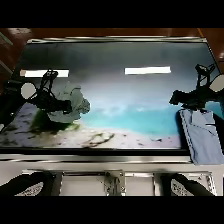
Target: Fold the shirts.
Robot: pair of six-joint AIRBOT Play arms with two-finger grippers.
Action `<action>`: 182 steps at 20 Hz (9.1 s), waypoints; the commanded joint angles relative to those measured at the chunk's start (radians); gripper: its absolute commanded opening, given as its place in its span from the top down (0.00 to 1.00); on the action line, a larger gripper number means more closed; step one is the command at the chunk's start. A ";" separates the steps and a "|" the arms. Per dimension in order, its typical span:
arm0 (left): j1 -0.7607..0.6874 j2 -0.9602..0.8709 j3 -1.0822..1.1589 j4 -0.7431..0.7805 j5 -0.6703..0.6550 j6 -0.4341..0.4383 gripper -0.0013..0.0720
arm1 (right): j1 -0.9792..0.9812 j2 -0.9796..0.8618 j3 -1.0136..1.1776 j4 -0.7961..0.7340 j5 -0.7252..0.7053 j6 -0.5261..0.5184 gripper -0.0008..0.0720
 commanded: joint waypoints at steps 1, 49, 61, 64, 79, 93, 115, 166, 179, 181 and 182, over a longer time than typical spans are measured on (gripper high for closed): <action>0.001 0.001 0.000 0.000 0.000 0.000 0.02 | 0.000 0.000 0.001 0.000 0.000 0.000 0.06; -0.091 -0.035 0.365 -0.318 0.195 0.203 0.93 | 0.000 0.116 0.002 0.002 -0.112 -0.058 0.06; -0.629 -0.324 0.299 -0.442 0.528 0.036 0.75 | 0.000 0.408 0.001 -0.114 0.148 -0.061 0.06; -0.576 -0.408 0.300 -0.497 0.436 0.024 0.01 | -0.001 0.365 0.001 -0.231 0.146 -0.059 0.06; -0.014 -0.081 -0.475 -0.768 0.220 0.208 0.00 | -0.394 -0.033 -0.304 0.320 0.072 -0.325 0.05; -0.138 -0.254 -0.502 -1.012 0.561 0.222 0.01 | -0.319 -0.245 -0.304 0.413 -0.047 -0.332 0.06; 0.117 0.367 0.202 -0.562 0.458 0.252 0.93 | -0.135 0.315 0.113 0.566 -0.204 -0.482 0.91; 0.352 -0.200 -0.314 -0.510 -0.058 0.219 0.01 | -0.348 -0.284 0.115 0.386 0.032 -0.232 0.04; 0.170 -0.304 -0.444 -0.826 0.375 0.245 0.52 | -0.348 -0.288 0.109 0.386 -0.065 -0.229 0.04; 0.164 -0.303 -0.441 -0.835 0.381 0.261 0.83 | -0.341 -0.303 0.098 0.381 -0.050 -0.230 0.04; 0.164 -0.296 -0.436 -0.834 0.364 0.302 0.93 | -0.331 -0.318 0.086 0.381 -0.042 -0.236 0.04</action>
